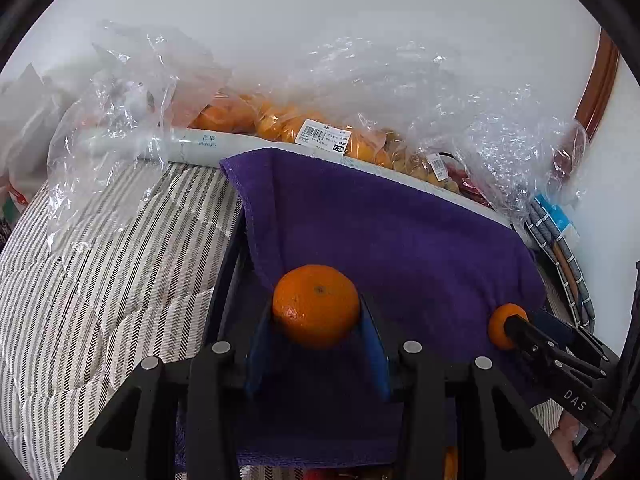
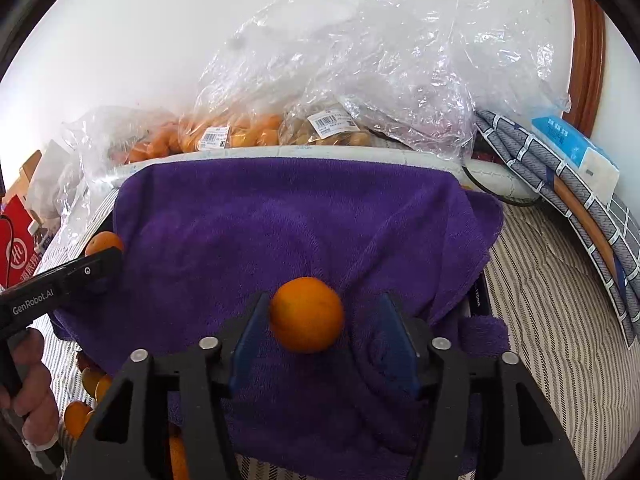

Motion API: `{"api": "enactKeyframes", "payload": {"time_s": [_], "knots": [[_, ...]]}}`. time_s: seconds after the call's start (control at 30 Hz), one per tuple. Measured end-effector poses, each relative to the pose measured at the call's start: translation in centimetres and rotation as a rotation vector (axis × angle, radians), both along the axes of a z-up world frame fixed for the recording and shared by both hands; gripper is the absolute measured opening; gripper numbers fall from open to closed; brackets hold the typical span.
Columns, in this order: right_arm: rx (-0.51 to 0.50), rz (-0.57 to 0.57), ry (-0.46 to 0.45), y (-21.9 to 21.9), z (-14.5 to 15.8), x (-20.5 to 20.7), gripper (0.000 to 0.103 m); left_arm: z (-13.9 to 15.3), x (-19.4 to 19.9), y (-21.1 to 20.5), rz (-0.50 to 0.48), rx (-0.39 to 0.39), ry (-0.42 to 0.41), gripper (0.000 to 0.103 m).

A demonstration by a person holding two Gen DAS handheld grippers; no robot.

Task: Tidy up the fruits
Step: 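Lift both held oranges and carry them over the purple towel, then lower both oranges onto the purple towel and open both grippers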

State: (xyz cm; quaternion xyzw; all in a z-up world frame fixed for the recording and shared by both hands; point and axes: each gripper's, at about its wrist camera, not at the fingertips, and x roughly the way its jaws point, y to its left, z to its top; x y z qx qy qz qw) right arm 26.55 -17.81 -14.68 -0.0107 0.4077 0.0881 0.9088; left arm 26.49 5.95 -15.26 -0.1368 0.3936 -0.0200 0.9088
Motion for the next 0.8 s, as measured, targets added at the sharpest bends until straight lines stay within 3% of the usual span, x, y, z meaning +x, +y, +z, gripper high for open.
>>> {"api": "enactKeyframes", "payload": {"time_s": [0.5,0.8], "knots": [[-0.008,-0.012,-0.02,-0.09,0.44,-0.31,0.069,0.15,-0.16,-0.09,-0.019,-0.004,-0.008,0.041],[0.015,-0.036,-0.016,-0.48,0.52,-0.2,0.07,0.77,-0.7,-0.02,-0.012,0.0,-0.04,0.049]]}}
